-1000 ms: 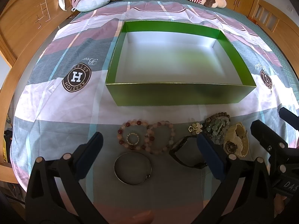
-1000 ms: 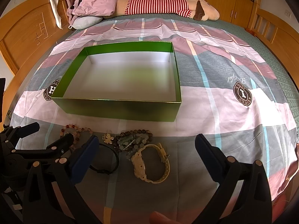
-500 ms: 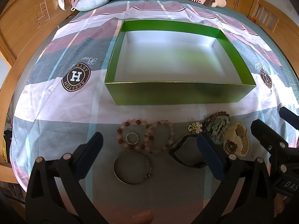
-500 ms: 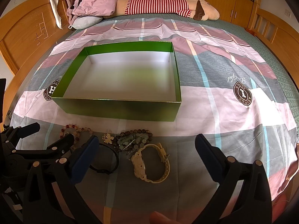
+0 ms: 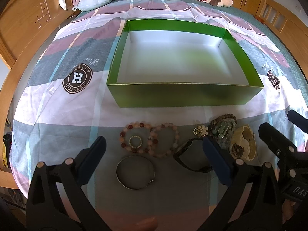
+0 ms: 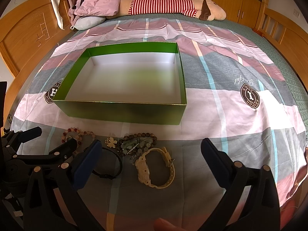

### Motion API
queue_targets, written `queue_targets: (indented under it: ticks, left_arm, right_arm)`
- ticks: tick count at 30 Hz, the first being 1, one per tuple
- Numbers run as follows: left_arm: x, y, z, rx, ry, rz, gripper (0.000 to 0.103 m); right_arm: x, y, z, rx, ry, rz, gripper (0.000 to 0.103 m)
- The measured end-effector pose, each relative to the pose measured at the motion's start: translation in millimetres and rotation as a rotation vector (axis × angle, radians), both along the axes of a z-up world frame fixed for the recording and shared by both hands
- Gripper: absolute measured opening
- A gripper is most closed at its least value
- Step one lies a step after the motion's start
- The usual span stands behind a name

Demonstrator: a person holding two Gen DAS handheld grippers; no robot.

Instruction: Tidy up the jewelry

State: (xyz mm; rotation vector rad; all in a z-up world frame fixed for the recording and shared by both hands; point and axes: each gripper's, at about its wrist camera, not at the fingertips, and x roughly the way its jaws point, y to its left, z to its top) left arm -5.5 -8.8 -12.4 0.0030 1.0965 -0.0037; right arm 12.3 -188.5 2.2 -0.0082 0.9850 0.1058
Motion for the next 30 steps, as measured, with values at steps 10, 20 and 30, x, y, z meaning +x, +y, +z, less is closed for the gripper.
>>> queue_targets:
  ticks: [10,20,30]
  left_arm:
    - [-1,-1,-1,-0.004,0.009,0.000,0.101]
    - [2,1,2,-0.009,0.012,0.000,0.101]
    - [4,1,-1,-0.016,0.028,-0.008,0.101]
  right_arm:
    - [-1,-3,-3,0.002,0.001,-0.008,0.102]
    - [0,-3,-3,0.007,0.006,-0.016,0.102]
    - [1,-17,5,-0.005,-0.044,-0.091,0.102]
